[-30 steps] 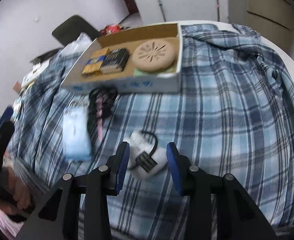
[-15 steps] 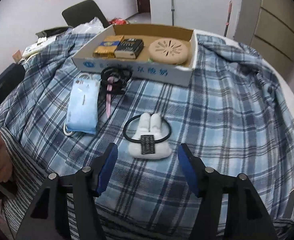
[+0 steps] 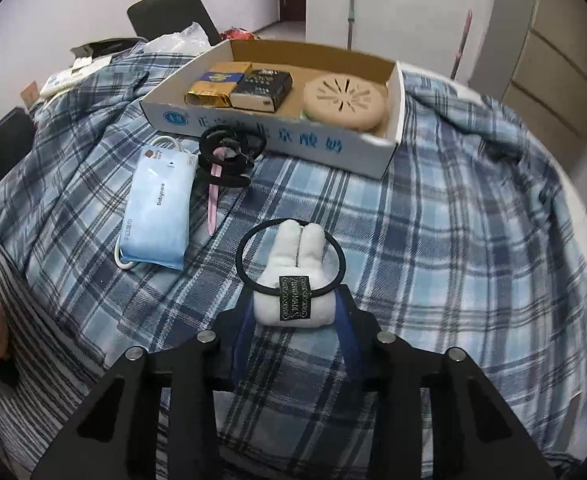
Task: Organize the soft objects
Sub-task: 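Grasp the blue mask pack with the left gripper while the right lifts the bunny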
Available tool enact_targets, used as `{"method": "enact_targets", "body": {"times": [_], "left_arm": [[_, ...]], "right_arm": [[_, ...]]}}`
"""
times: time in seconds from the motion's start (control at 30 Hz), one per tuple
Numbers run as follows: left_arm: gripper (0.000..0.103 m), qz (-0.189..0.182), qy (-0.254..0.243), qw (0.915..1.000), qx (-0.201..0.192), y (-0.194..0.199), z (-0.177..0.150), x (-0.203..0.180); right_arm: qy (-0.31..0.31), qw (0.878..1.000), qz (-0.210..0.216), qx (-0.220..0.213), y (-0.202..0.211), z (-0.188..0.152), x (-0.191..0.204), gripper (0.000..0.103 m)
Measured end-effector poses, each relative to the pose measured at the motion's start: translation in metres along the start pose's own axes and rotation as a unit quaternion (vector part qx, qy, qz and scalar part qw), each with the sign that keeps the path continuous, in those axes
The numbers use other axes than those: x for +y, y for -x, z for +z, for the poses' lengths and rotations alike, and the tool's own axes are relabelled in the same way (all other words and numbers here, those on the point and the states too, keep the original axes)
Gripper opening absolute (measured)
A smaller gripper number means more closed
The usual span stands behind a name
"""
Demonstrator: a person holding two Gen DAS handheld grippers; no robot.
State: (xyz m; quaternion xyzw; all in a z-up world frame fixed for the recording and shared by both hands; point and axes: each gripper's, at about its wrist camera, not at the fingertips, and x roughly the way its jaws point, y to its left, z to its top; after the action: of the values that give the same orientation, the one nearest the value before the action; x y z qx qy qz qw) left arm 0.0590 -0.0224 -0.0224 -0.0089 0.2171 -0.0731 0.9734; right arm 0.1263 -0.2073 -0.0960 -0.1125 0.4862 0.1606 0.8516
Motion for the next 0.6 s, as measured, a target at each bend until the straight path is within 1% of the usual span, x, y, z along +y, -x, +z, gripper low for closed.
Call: {"method": "enact_targets", "body": {"times": [0.07,0.13,0.23,0.27,0.4,0.43,0.5,0.53,0.6], "left_arm": [[0.103,0.001,-0.004,1.0000,0.002,-0.001,0.000,-0.001],[0.103,0.002,-0.009,1.0000,0.003,-0.001,-0.001,-0.003],[0.103,0.002,-0.016,0.9998,0.006,-0.003,-0.001,-0.006],[0.103,0.003,-0.019,0.9998,0.008,-0.004,-0.002,-0.007],[0.103,0.005,-0.022,0.9994,0.026,-0.011,-0.002,-0.009],[0.103,0.005,-0.018,0.9994,0.031,-0.012,-0.002,-0.009],[0.098,0.005,-0.012,0.9986,0.051,-0.018,0.000,-0.010],[0.094,0.006,-0.011,0.9979,0.063,-0.022,0.000,-0.012],[0.092,0.013,-0.014,0.9954,0.094,-0.033,-0.001,-0.017]], "right_arm": [[0.006,1.000,-0.015,-0.015,0.006,0.001,0.001,0.037],[0.005,0.999,-0.015,-0.039,0.014,0.003,0.001,0.037],[0.001,0.994,-0.043,-0.100,0.028,0.005,0.000,0.038],[-0.004,0.992,-0.051,-0.115,0.030,0.005,-0.001,0.038],[-0.038,0.985,-0.056,-0.156,0.037,0.004,-0.013,0.038],[-0.044,0.984,-0.057,-0.162,0.038,0.003,-0.015,0.038],[-0.047,0.983,-0.060,-0.169,0.039,0.001,-0.016,0.038],[-0.046,0.983,-0.066,-0.166,0.038,0.001,-0.015,0.038],[-0.039,0.985,-0.077,-0.152,0.032,0.002,-0.011,0.038]]}}
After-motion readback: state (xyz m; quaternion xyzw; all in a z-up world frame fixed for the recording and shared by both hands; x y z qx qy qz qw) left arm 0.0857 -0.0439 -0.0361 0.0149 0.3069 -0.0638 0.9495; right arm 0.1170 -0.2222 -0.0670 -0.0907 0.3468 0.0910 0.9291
